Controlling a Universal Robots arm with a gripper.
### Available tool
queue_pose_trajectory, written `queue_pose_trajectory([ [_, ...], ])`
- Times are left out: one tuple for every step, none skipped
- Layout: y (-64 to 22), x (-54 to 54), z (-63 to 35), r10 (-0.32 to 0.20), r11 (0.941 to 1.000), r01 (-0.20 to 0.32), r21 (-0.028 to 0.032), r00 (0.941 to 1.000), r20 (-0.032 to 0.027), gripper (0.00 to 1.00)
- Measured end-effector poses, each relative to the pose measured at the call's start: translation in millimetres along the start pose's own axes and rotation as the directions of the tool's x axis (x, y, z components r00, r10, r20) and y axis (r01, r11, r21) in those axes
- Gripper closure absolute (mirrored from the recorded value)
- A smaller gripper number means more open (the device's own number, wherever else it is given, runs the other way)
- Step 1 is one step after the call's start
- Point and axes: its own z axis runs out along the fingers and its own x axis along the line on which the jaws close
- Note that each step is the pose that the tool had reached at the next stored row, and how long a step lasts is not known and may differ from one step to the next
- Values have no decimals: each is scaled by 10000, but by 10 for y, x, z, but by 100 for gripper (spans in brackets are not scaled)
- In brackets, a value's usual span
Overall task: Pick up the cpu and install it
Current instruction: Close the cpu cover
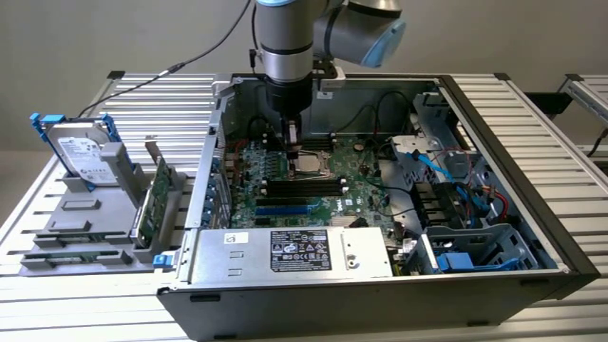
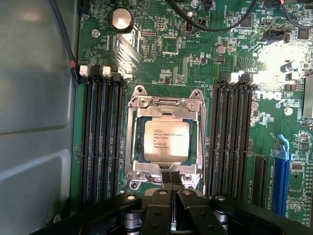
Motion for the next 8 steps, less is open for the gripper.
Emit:
queue_pose_trajectory([
  [-1,4,7,-21,10000,21,-2,10000,-2,89],
  [-3,7,13,-42,10000,42,-5,10000,-5,89],
  [-5,10,19,-60,10000,60,-7,10000,-7,89],
  [-7,12,24,-77,10000,77,-8,10000,-10,89],
  [-11,13,30,-92,10000,92,-9,10000,-11,89],
  [-14,13,34,-106,9999,106,-9,9999,-12,89],
  [-17,13,41,-122,9999,122,-10,9999,-13,89],
  [-20,14,46,-133,9999,133,-10,9999,-14,89],
])
